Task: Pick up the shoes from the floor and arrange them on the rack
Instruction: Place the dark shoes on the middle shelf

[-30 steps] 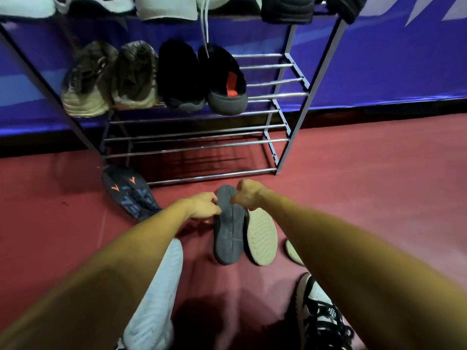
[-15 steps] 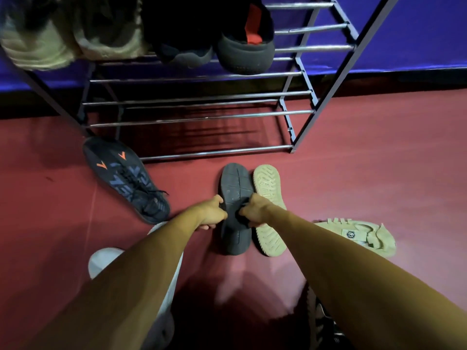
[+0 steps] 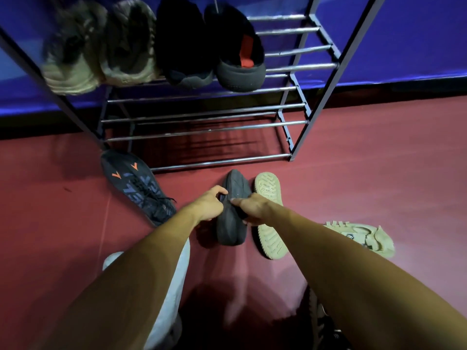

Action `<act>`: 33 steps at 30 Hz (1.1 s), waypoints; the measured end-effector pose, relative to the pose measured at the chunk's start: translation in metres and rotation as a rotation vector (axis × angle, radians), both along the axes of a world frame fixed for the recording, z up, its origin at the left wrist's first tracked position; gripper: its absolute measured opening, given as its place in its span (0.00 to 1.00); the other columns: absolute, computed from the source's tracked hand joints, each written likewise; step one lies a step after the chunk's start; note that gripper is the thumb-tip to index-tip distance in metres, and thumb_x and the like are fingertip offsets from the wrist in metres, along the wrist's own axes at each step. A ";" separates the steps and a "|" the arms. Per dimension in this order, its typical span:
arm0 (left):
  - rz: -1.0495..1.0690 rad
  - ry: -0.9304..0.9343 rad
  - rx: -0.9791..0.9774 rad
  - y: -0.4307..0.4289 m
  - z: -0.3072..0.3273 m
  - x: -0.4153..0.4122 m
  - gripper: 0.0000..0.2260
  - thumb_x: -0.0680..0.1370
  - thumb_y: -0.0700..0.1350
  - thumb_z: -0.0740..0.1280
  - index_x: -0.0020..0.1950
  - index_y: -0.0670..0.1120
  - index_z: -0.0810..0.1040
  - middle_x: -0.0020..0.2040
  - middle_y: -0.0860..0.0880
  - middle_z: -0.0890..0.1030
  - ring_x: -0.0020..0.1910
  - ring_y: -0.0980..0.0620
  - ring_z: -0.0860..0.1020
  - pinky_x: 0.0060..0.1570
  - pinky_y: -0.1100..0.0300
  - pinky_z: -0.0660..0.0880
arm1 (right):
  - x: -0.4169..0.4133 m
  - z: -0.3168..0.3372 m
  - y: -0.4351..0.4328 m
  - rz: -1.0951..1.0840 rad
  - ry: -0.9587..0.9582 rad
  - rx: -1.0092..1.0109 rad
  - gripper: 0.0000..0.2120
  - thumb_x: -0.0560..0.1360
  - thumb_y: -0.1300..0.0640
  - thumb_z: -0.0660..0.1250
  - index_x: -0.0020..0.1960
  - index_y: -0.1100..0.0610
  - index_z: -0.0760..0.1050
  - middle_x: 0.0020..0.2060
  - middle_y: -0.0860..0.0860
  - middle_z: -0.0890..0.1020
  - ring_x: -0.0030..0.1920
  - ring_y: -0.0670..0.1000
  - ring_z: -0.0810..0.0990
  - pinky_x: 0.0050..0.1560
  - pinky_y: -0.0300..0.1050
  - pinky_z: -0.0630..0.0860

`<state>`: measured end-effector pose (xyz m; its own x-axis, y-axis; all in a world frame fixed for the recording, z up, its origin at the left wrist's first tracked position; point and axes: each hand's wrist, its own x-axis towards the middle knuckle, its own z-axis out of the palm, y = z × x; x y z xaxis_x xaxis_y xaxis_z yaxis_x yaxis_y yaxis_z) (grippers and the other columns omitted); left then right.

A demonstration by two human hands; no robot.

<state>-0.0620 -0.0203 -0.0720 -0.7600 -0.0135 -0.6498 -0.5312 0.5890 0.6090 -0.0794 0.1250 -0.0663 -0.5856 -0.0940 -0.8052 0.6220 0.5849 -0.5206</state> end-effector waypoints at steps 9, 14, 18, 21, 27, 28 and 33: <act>-0.015 0.188 0.056 -0.003 0.096 0.010 0.19 0.76 0.32 0.59 0.64 0.46 0.77 0.39 0.47 0.75 0.30 0.54 0.68 0.27 0.65 0.64 | 0.000 0.117 0.018 0.101 -0.054 -0.114 0.17 0.80 0.45 0.61 0.37 0.54 0.66 0.30 0.49 0.65 0.23 0.45 0.67 0.23 0.34 0.66; -0.024 0.300 0.090 0.007 0.155 0.011 0.19 0.75 0.31 0.59 0.62 0.43 0.78 0.34 0.51 0.73 0.30 0.56 0.67 0.28 0.64 0.62 | -0.003 0.184 0.035 0.103 -0.034 -0.101 0.16 0.77 0.44 0.64 0.39 0.54 0.67 0.26 0.51 0.69 0.26 0.48 0.69 0.26 0.34 0.71; -0.077 0.359 0.106 0.021 0.200 0.012 0.18 0.75 0.29 0.59 0.62 0.39 0.79 0.36 0.48 0.76 0.34 0.52 0.71 0.34 0.61 0.65 | -0.008 0.226 0.045 0.131 -0.043 -0.048 0.14 0.72 0.46 0.66 0.43 0.55 0.68 0.30 0.53 0.72 0.27 0.50 0.72 0.29 0.37 0.73; -0.154 0.406 0.094 0.033 0.230 0.011 0.17 0.77 0.30 0.59 0.61 0.39 0.81 0.49 0.44 0.83 0.45 0.52 0.76 0.41 0.64 0.71 | -0.007 0.256 0.055 0.129 -0.059 -0.026 0.17 0.73 0.45 0.64 0.49 0.60 0.68 0.31 0.57 0.73 0.27 0.51 0.72 0.31 0.39 0.74; -0.069 0.571 0.220 0.046 0.280 0.004 0.13 0.78 0.33 0.62 0.60 0.43 0.80 0.43 0.49 0.80 0.38 0.55 0.73 0.36 0.66 0.70 | -0.010 0.303 0.083 0.004 -0.004 -0.242 0.12 0.70 0.49 0.65 0.45 0.58 0.70 0.32 0.54 0.76 0.30 0.49 0.74 0.37 0.37 0.74; -0.032 0.575 0.256 0.047 0.287 0.003 0.12 0.80 0.37 0.63 0.61 0.44 0.79 0.45 0.48 0.80 0.39 0.54 0.74 0.37 0.65 0.70 | -0.012 0.308 0.087 -0.025 0.002 -0.295 0.11 0.71 0.49 0.65 0.42 0.57 0.70 0.31 0.52 0.75 0.30 0.49 0.74 0.38 0.37 0.73; 0.121 0.391 0.250 0.043 0.298 -0.001 0.11 0.83 0.48 0.57 0.61 0.46 0.74 0.41 0.47 0.81 0.32 0.53 0.76 0.25 0.68 0.64 | -0.017 0.307 0.107 -0.132 0.072 -0.601 0.12 0.66 0.51 0.64 0.46 0.55 0.71 0.35 0.50 0.75 0.35 0.50 0.73 0.39 0.41 0.71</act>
<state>-0.0631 0.0225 0.2265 -0.9506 0.0034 -0.3104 -0.2900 0.3468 0.8920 -0.0969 0.2322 0.2405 -0.6740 -0.4421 -0.5918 0.6201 0.0968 -0.7785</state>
